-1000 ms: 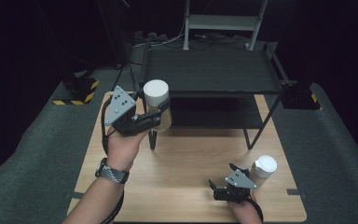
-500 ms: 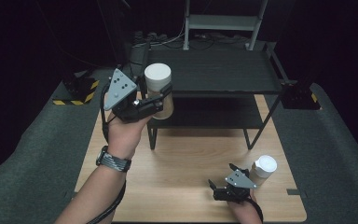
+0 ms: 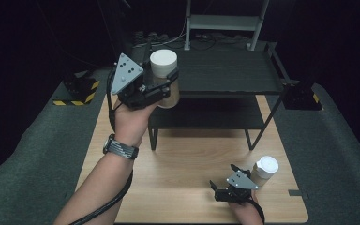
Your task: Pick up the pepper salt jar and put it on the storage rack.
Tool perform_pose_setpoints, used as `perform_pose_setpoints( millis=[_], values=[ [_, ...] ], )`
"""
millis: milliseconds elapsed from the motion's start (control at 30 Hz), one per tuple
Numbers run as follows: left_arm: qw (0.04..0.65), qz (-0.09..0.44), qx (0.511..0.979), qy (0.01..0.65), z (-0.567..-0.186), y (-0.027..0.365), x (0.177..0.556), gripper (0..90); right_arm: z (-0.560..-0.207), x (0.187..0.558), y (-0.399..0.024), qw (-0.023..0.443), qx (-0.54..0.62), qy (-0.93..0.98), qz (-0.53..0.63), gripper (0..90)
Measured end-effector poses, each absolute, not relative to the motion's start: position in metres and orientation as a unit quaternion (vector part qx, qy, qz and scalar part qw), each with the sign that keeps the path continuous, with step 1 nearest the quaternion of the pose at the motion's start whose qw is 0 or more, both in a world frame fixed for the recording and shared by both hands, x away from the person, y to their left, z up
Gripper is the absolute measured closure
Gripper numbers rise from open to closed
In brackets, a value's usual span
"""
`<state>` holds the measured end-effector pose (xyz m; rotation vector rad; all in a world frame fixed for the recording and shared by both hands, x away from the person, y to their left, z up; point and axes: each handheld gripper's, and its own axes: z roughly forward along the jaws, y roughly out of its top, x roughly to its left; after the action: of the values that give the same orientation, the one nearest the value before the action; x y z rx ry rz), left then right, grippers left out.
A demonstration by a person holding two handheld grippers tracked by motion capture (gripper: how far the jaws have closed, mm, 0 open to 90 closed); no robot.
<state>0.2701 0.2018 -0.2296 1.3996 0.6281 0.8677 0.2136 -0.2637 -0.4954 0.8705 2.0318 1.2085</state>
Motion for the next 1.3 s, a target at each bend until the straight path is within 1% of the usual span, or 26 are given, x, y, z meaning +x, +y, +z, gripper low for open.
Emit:
perform_pose_setpoints(
  millis=[633, 1300],
  values=[
    [0.626, 0.398, 0.61, 0.278, -0.222, 0.178, 0.297, 33.1, -0.496, 0.213, -0.265, 0.306, 0.33, 0.765, 0.461, 0.0],
    [0.622, 0.399, 0.61, 0.287, -0.225, 0.155, 0.326, 33.1, -0.497, 0.213, -0.267, 0.304, 0.329, 0.763, 0.465, 0.0]
  ],
)
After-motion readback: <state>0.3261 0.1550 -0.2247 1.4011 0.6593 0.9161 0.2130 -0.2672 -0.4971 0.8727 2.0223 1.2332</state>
